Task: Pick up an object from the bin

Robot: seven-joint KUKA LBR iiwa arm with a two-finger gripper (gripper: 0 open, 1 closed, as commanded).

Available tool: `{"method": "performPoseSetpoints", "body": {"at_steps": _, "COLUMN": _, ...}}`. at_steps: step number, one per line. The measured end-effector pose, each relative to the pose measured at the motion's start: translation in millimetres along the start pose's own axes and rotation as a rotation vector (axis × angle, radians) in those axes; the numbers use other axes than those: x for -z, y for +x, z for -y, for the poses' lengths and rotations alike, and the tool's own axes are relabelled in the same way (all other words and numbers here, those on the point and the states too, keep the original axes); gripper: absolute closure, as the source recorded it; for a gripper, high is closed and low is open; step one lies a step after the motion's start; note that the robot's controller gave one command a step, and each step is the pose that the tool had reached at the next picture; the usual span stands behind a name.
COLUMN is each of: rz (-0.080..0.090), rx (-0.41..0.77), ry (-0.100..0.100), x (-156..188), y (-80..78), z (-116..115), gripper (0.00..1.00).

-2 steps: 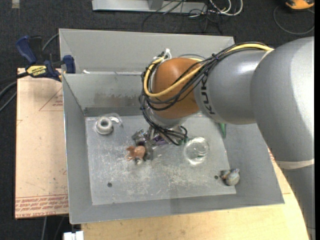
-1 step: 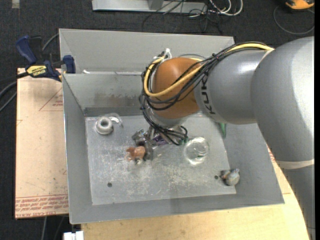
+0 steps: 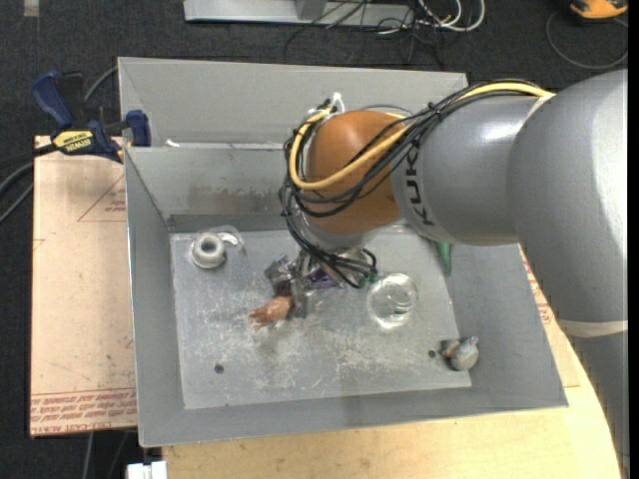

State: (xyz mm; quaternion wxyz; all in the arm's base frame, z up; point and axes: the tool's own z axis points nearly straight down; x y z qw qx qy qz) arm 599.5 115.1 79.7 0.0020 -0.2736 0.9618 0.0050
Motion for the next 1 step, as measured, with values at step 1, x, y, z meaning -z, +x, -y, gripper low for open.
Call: {"method": "performPoseSetpoints", "body": {"at_steps": 1, "rz": 0.003, "rx": 0.0, "ry": 0.002, "x": 12.7, "y": -1.1, "z": 0.1, "gripper": 1.0}}
